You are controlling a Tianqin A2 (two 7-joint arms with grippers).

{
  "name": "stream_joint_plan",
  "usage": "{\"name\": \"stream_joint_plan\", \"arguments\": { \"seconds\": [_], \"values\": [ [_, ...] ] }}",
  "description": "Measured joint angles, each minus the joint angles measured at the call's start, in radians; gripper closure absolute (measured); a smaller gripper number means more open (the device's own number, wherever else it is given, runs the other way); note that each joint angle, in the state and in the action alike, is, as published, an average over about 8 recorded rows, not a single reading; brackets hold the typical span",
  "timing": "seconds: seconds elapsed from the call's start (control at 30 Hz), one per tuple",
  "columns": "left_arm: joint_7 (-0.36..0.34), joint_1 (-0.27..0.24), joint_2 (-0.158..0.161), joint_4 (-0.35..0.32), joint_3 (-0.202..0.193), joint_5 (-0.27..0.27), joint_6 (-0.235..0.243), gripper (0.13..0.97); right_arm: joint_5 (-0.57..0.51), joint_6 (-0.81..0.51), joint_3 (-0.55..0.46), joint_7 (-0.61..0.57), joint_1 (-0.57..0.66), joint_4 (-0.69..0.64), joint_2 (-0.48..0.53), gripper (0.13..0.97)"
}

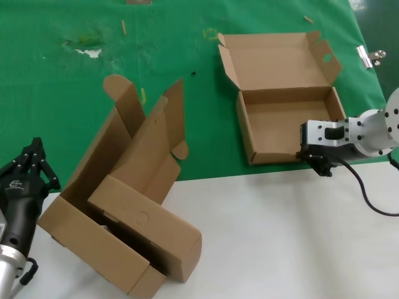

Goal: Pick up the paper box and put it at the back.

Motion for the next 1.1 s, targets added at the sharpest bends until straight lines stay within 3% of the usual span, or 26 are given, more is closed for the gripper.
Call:
{"name": "stream_joint_plan", "arguments": {
  "seconds": [0.47, 0.87, 1.1],
  "values": [
    [0.000, 0.000, 0.000, 0.000, 0.000, 0.000, 0.000, 0.957, 0.009, -0.016, -0.015, -0.021, 0.007, 0.005, 0.002, 0.949],
    [0.000, 0.000, 0.000, 0.000, 0.000, 0.000, 0.000, 0.957, 0.044, -0.029, -0.001, -0.016, -0.006, 0.049, 0.023, 0.879],
    [0.000, 0.000, 0.000, 0.000, 0.000, 0.000, 0.000, 0.957, 0.114, -0.100, 0.034, -0.011, 0.013, 0.139, 0.089, 0.760]
  ]
}}
